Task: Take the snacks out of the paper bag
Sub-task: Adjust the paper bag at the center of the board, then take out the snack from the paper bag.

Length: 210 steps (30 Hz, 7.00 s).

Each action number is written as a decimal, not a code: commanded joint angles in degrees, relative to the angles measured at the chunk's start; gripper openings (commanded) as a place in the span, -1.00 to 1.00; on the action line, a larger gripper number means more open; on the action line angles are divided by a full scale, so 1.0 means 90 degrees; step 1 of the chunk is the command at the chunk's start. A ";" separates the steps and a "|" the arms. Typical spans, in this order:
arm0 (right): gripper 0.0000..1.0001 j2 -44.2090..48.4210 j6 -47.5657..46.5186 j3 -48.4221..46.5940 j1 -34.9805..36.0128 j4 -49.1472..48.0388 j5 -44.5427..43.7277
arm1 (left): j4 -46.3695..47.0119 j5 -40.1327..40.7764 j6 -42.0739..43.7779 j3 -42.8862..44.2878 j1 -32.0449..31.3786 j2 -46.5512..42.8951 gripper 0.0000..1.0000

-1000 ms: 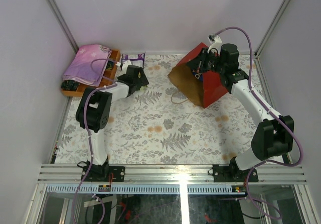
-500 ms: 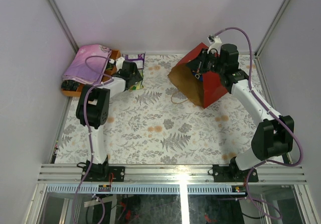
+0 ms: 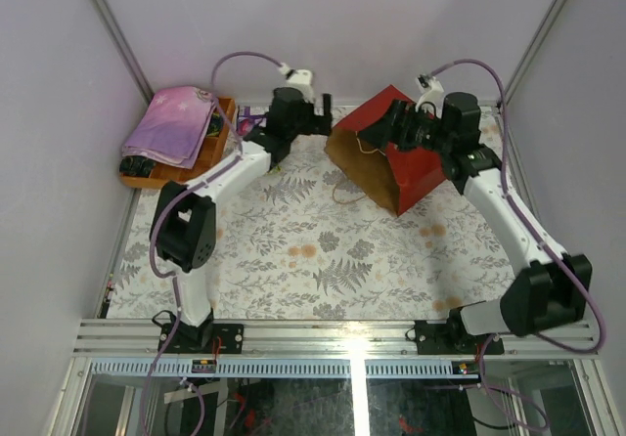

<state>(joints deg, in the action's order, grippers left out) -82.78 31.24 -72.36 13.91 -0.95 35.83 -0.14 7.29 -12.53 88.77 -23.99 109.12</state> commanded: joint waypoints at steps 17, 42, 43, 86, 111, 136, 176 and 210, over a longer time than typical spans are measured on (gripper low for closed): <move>0.99 0.2274 0.0463 0.2212 -0.1067 0.0792 -0.1951 | 0.2760 -0.0938 0.2899 -0.2146 -0.0291 -0.0272 0.99; 0.90 0.2892 0.0070 0.2732 -0.1068 0.0762 -0.2574 | 0.2516 -0.3619 0.1650 0.0711 0.0224 0.2303 0.79; 0.90 0.2950 0.0044 0.2724 -0.1067 0.0774 -0.2584 | 0.2480 -0.3607 0.1602 0.0864 0.0219 0.2412 0.71; 0.99 0.1525 -0.0816 0.2567 0.0756 0.0591 -0.2678 | 0.1726 0.4302 -0.3632 -0.2900 -0.0350 -0.0156 -1.00; 0.98 0.0409 -0.1756 0.2667 0.1417 -0.0974 -0.4021 | 0.1427 0.1650 -0.2166 -0.3369 -0.0923 -0.0783 -0.08; -0.36 -0.2114 -0.1662 0.1105 0.0600 -0.2156 -0.4877 | -0.2749 -0.1551 -0.0999 -0.1171 -0.0326 -0.2582 0.99; 0.92 -0.0836 0.4575 0.5226 0.0589 -0.7364 -0.3161 | -0.2226 -0.0810 0.2243 0.1331 -0.1569 -0.0749 0.99; 0.05 -0.3997 0.6464 0.1823 0.0839 -0.6499 -0.5461 | -0.2372 -0.0975 0.0675 -0.0945 -0.0906 -0.3027 0.99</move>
<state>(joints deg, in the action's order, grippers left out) -123.48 94.91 -58.43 20.21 -58.02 -10.13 -20.78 -3.20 -6.42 81.49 -32.14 83.66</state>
